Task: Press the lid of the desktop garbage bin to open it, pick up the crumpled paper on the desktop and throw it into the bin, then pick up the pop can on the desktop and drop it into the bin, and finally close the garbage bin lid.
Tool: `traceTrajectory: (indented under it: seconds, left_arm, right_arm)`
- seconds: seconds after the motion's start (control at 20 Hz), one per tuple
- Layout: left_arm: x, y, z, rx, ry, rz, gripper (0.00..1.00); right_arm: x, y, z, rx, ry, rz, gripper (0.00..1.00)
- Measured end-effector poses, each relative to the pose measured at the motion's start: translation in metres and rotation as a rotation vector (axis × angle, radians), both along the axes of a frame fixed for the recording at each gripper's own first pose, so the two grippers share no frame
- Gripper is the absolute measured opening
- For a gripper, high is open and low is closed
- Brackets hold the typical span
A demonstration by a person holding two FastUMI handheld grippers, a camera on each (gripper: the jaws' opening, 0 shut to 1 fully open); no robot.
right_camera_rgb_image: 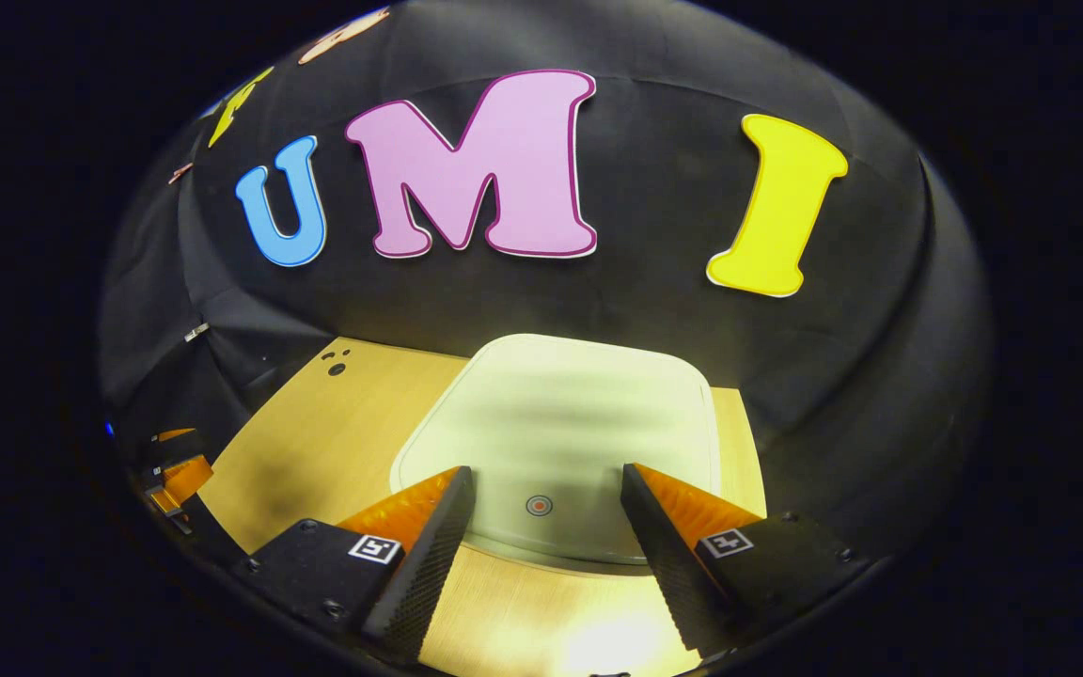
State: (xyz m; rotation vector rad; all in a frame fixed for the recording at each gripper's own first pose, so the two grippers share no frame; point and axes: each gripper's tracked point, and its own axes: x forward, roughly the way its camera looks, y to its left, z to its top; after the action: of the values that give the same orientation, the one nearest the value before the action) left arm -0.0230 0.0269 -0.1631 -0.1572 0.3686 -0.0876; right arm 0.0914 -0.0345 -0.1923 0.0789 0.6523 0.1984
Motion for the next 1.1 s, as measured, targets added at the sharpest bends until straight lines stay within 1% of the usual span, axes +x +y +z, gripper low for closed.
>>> traceTrajectory:
  seconds: [0.3,0.35,0.45,0.65,0.85,1.0,1.1]
  left_arm:
    - [0.001,-0.001,0.001,0.007,-0.001,-0.004,0.95]
    - [0.001,-0.003,0.001,0.008,0.0,-0.006,0.96]
    - [0.001,-0.006,0.001,0.011,-0.001,-0.012,0.96]
    - [0.002,-0.012,0.008,0.018,-0.017,-0.028,0.95]
    - [-0.001,-0.016,0.01,0.012,-0.022,-0.031,0.95]
    - [-0.001,-0.017,0.013,0.014,-0.025,-0.03,0.96]
    - [-0.002,-0.016,0.013,0.014,-0.028,-0.028,0.96]
  right_arm:
    - [-0.007,0.003,-0.006,0.012,0.008,0.03,1.0]
    - [-0.005,0.003,-0.003,0.008,-0.014,0.027,1.0]
    - [-0.006,0.003,-0.003,0.019,-0.015,0.018,1.0]
    - [-0.004,0.005,0.003,0.015,-0.067,0.008,0.99]
    - [-0.006,0.016,0.02,0.058,-0.134,0.001,0.98]
    - [-0.014,0.02,0.031,0.082,-0.173,-0.008,0.98]
    - [-0.021,0.02,0.033,0.076,-0.184,-0.008,0.98]
